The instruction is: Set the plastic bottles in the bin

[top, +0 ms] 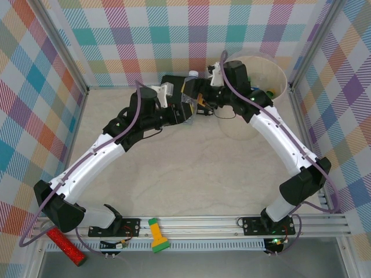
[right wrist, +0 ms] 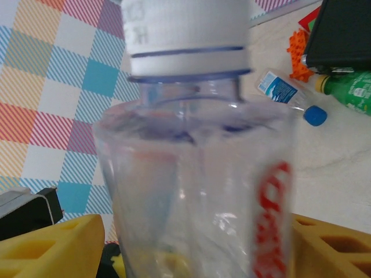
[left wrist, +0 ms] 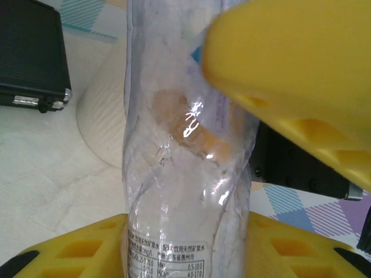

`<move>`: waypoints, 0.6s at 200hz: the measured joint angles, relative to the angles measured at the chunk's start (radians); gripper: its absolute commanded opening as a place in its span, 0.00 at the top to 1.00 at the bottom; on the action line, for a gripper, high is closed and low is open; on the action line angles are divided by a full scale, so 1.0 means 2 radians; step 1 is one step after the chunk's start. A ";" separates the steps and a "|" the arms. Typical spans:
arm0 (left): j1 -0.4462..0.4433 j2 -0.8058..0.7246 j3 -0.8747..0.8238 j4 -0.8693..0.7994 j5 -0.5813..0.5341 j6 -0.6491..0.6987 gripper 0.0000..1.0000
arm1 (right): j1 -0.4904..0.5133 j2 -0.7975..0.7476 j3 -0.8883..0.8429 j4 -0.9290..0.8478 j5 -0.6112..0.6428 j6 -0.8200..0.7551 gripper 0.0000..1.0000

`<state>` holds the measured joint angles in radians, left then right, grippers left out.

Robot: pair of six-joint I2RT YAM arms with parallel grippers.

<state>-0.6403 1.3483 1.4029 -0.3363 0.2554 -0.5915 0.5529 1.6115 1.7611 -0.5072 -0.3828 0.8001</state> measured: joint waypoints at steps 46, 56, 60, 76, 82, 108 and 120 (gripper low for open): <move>0.000 -0.003 0.000 0.001 0.007 -0.001 0.53 | 0.005 0.004 0.000 0.000 0.002 0.004 0.39; 0.000 -0.003 0.000 0.000 0.007 -0.002 0.50 | 0.005 0.004 0.000 0.001 0.004 0.004 0.40; 0.000 -0.003 0.000 0.001 0.007 -0.002 0.48 | 0.005 0.004 0.000 0.001 0.004 0.004 0.40; 0.000 -0.003 0.000 0.001 0.006 -0.007 0.35 | 0.005 0.004 0.000 0.001 0.009 0.002 0.40; 0.000 -0.003 0.000 0.001 0.006 -0.006 0.29 | 0.005 0.004 0.000 0.001 0.011 0.002 0.41; 0.000 -0.005 0.000 0.001 0.004 -0.002 0.01 | 0.001 0.004 0.004 -0.009 0.027 -0.002 0.43; 0.000 -0.008 0.000 -0.001 -0.002 0.000 0.00 | -0.005 0.004 0.008 -0.016 0.029 -0.003 0.43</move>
<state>-0.6399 1.3327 1.4021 -0.3389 0.2516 -0.5922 0.5434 1.6192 1.7779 -0.5392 -0.3252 0.7933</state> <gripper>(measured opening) 0.981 0.574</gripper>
